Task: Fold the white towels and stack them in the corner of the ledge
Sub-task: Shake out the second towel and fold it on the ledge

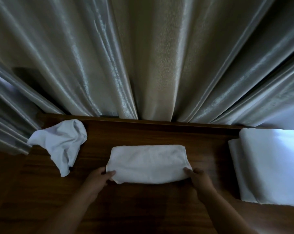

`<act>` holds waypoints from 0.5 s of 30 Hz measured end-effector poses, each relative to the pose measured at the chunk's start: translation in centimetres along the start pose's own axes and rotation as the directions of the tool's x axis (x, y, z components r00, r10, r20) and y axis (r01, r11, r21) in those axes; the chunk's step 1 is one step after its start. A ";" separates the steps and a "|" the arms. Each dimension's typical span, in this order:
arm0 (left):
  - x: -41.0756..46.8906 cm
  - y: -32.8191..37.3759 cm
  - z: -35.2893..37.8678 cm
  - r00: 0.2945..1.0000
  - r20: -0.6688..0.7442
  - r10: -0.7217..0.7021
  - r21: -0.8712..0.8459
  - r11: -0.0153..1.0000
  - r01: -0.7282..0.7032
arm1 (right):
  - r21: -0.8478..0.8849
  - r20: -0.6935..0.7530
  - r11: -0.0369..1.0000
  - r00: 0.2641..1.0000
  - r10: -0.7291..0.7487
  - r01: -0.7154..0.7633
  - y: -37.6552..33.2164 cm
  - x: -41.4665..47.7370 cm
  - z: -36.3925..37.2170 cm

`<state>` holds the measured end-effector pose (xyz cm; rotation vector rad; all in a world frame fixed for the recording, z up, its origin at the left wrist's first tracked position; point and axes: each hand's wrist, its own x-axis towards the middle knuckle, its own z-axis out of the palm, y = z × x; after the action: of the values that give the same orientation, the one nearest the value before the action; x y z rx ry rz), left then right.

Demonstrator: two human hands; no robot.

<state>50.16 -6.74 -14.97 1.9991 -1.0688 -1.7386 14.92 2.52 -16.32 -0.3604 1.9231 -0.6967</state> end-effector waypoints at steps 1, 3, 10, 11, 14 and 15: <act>-0.2 1.2 -0.5 1.000 0.001 0.016 -0.061 0.998 -0.016 | 0.033 0.002 0.999 0.999 -0.041 0.041 -1.2 -0.6 -0.5; -0.5 3.9 -1.7 0.997 0.010 0.072 -0.151 0.986 -0.069 | 0.097 -0.010 0.985 0.990 -0.143 0.143 -3.7 -1.9 -1.4; -1.9 12.5 -3.7 0.950 -0.064 0.304 -0.200 0.929 -0.311 | 0.271 0.006 0.914 0.949 -0.315 0.302 -11.0 -3.8 -3.7; -2.2 13.3 -4.0 0.940 -0.067 0.334 -0.208 0.917 -0.341 | 0.303 -0.002 0.902 0.947 -0.322 0.307 -11.7 -4.0 -3.7; -3.3 13.7 -5.2 0.905 -0.073 0.419 -0.180 0.887 -0.425 | 0.397 0.006 0.852 0.927 -0.375 0.342 -12.4 -4.7 -3.9; -3.6 13.1 -5.5 0.898 -0.062 0.436 -0.136 0.887 -0.441 | 0.396 0.010 0.845 0.918 -0.396 0.360 -12.0 -5.0 -4.2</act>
<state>50.82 -14.60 -2.60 1.5373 -1.2280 -1.4906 12.74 -2.98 -4.07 -0.5177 1.5892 -1.2785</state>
